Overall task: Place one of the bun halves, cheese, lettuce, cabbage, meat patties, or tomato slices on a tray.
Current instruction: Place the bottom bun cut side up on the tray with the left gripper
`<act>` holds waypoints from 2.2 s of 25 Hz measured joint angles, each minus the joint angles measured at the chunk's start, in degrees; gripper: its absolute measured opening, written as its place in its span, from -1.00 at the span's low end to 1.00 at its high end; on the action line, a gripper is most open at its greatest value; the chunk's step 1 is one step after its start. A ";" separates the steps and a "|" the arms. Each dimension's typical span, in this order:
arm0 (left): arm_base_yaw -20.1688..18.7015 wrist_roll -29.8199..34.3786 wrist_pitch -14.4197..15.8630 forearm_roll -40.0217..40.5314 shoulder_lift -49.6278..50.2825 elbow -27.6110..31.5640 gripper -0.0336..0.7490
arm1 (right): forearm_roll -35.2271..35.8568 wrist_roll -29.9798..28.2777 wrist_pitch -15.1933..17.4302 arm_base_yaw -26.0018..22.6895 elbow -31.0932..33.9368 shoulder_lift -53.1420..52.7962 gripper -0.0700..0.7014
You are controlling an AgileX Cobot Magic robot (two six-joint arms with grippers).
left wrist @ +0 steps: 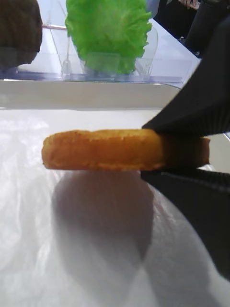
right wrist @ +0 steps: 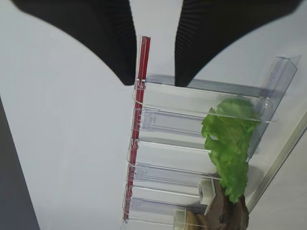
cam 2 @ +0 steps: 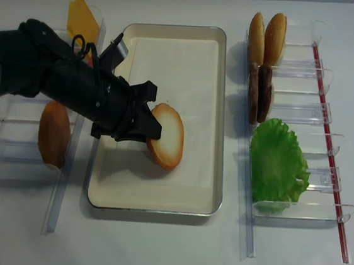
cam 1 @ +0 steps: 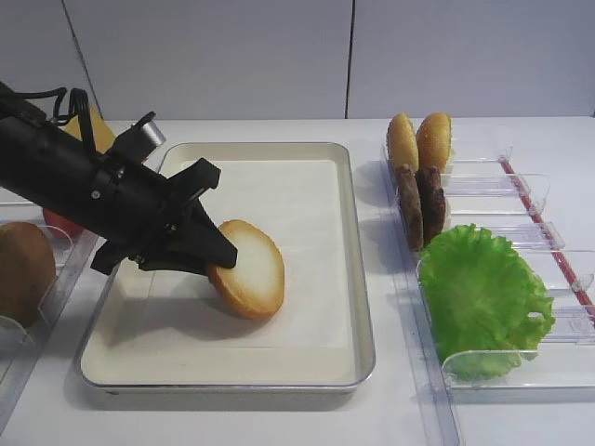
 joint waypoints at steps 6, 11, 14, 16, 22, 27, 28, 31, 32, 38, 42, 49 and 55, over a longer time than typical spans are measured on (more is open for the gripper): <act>0.00 0.00 0.00 -0.37 0.00 0.00 -0.60 | 0.00 0.00 0.00 0.00 0.00 0.00 -0.17; 0.00 0.00 -0.45 -0.37 0.00 0.00 -0.60 | 0.00 0.00 0.00 0.00 0.00 0.00 -0.17; 0.00 0.00 -0.87 -0.25 0.00 0.00 -0.60 | 0.00 0.00 0.00 0.00 0.00 0.00 -0.17; 0.00 0.00 -0.87 -0.25 0.00 0.00 -0.60 | 0.00 0.00 0.00 0.00 0.00 0.00 -0.17; 0.00 0.00 -0.34 -1.04 2.64 0.00 -0.61 | 0.00 0.00 0.00 0.00 0.00 0.00 -0.17; 0.00 0.00 0.02 -1.38 3.12 0.00 -0.61 | 0.00 0.00 0.00 0.00 0.00 0.00 -0.17; 0.00 -0.25 0.02 -1.13 3.14 0.00 -0.61 | 0.00 0.00 0.00 0.00 0.00 0.00 -0.17; 0.00 -1.14 -0.09 0.11 3.24 0.00 -0.57 | 0.00 0.00 0.00 0.00 0.00 0.00 -0.17; 0.00 -1.79 -0.09 1.01 3.24 0.00 -0.52 | 0.00 0.00 0.00 0.00 0.00 0.00 -0.17; 0.00 -6.23 1.03 8.37 3.36 -2.12 -0.07 | 0.00 0.00 0.00 0.00 0.00 0.00 -0.17; 0.00 -10.21 3.67 13.11 3.36 -5.50 0.06 | 0.00 0.00 0.00 0.00 0.00 0.00 -0.17; 0.00 -19.26 12.34 25.15 3.36 -13.25 0.09 | 0.00 0.00 0.00 0.00 0.00 0.00 -0.17; 0.00 -25.01 15.12 34.87 3.36 -20.22 0.09 | 0.00 0.00 0.00 0.00 0.00 0.00 -0.17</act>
